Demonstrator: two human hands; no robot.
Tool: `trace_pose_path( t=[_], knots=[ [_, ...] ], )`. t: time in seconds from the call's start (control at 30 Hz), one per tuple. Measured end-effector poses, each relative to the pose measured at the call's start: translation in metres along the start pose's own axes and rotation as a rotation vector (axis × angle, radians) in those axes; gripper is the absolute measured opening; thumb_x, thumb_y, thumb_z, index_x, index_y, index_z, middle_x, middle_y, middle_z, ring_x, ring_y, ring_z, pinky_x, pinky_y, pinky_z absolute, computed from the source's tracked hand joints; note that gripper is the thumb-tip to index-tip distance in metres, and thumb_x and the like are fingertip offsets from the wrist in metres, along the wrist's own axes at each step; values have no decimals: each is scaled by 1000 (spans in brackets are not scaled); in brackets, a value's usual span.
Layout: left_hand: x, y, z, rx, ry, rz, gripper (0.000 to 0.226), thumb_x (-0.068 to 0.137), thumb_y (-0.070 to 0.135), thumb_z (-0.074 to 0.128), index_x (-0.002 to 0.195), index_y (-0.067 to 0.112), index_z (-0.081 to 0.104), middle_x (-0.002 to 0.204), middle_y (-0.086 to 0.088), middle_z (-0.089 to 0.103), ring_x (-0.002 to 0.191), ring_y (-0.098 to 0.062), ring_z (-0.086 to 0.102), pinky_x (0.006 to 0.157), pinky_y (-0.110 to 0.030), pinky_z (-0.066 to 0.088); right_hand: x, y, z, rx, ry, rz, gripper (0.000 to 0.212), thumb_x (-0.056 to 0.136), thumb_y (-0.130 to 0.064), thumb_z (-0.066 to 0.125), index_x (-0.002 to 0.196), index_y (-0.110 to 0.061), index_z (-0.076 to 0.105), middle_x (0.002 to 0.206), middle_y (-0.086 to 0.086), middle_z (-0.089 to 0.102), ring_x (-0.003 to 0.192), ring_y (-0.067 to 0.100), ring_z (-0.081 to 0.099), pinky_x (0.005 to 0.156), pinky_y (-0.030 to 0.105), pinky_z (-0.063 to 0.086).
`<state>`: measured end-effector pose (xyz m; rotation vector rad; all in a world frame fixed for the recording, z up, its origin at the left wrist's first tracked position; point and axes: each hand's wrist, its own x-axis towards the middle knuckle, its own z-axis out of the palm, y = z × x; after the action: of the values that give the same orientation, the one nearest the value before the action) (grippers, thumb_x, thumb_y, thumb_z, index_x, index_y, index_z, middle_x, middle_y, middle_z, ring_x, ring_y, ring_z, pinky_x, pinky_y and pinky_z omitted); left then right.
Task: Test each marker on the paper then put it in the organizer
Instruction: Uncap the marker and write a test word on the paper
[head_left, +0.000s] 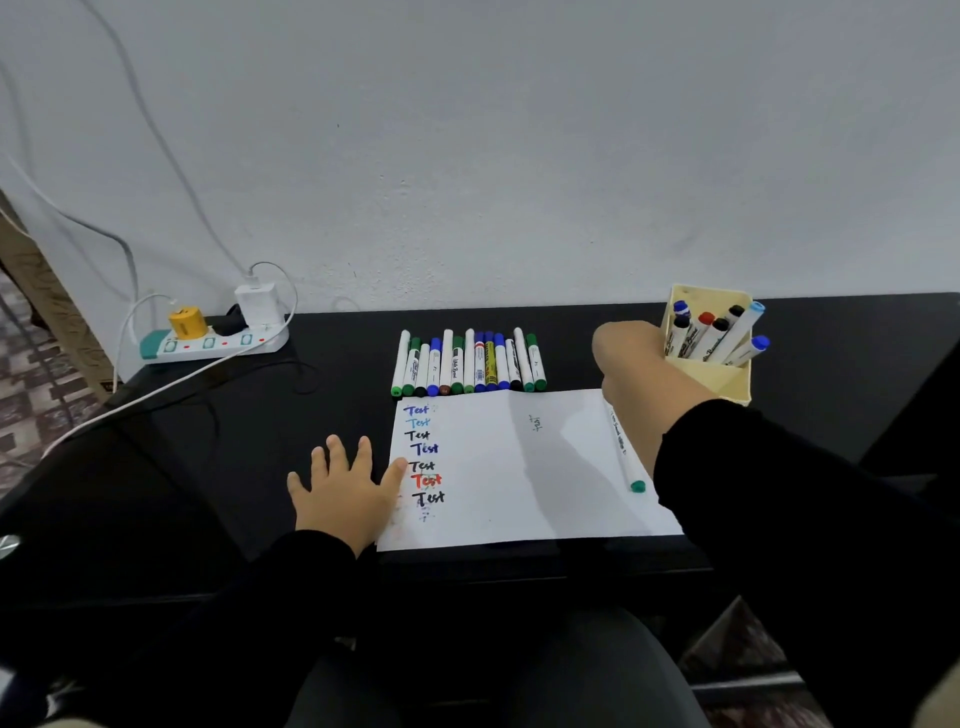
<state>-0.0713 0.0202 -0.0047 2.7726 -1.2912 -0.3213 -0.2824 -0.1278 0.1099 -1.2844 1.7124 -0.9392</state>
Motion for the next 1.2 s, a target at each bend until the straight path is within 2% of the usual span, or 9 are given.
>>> trace_pose_path(
  t=[0.07, 0.23, 0.3, 0.37, 0.47, 0.57, 0.73, 0.87, 1.2],
  knots=[
    [1, -1, 1, -4, 5, 2, 67, 93, 62, 13, 150, 28, 5, 158, -6, -4, 145, -26, -4, 114, -53, 1, -4, 2, 6, -495, -104, -155, 30, 91, -21, 56, 119, -11, 52, 98, 1, 56, 111, 18, 56, 76, 22, 35],
    [4, -1, 4, -1, 30, 8, 65, 94, 58, 17, 150, 29, 4, 158, -6, -5, 145, -26, -5, 114, -54, -1, -4, 1, 25, -708, -172, -233, 35, 91, -9, 55, 126, -7, 50, 106, 1, 62, 89, 16, 61, 64, 21, 36],
    [5, 0, 4, 1, 40, 2, 65, 94, 59, 18, 150, 29, 5, 158, -6, -5, 145, -26, -5, 113, -54, -1, 10, 11, 38, -540, -212, -217, 37, 93, -9, 51, 130, -6, 49, 111, 5, 62, 81, 20, 58, 55, 21, 35],
    [5, 0, 5, 6, 49, 5, 66, 93, 59, 19, 150, 29, 5, 158, -6, -5, 145, -25, -5, 113, -54, -1, 28, 11, 49, -213, -239, 0, 35, 94, -8, 47, 128, 0, 52, 115, 13, 61, 91, 28, 57, 54, 23, 34],
    [7, -1, 7, 12, 59, 8, 66, 93, 59, 19, 150, 29, 4, 158, -5, -6, 145, -24, -6, 114, -53, -1, 43, 14, 64, -440, -253, -79, 20, 94, -13, 47, 99, 2, 60, 72, 7, 47, 68, 22, 44, 51, 25, 33],
    [8, 0, 8, 15, 52, 0, 66, 93, 60, 19, 150, 30, 2, 158, -4, -8, 145, -23, -8, 114, -52, -2, 53, 15, 76, -650, -239, -99, 31, 96, -18, 45, 67, -7, 41, 67, 4, 41, 65, 19, 45, 60, 28, 37],
    [9, 0, 8, 34, 24, -13, 66, 93, 60, 17, 150, 30, -1, 158, -4, -12, 145, -23, -11, 114, -52, -3, 63, 14, 86, -758, -251, -139, 29, 98, -14, 41, 70, -6, 40, 72, 8, 40, 86, 23, 47, 71, 29, 39],
    [9, 0, 7, 31, 11, -7, 67, 93, 60, 17, 150, 30, -1, 158, -4, -12, 145, -23, -11, 114, -52, -4, 71, 15, 85, -734, -246, -146, 32, 95, -18, 47, 66, -7, 40, 68, 6, 43, 58, 18, 43, 49, 25, 31],
    [6, 0, 5, 7, 20, 16, 67, 94, 60, 17, 150, 28, 2, 158, -6, -8, 145, -25, -8, 113, -53, -3, 47, 2, 53, -337, -182, -77, 33, 95, -30, 43, 75, -4, 44, 66, 4, 44, 55, 16, 40, 54, 27, 35]
  ],
)
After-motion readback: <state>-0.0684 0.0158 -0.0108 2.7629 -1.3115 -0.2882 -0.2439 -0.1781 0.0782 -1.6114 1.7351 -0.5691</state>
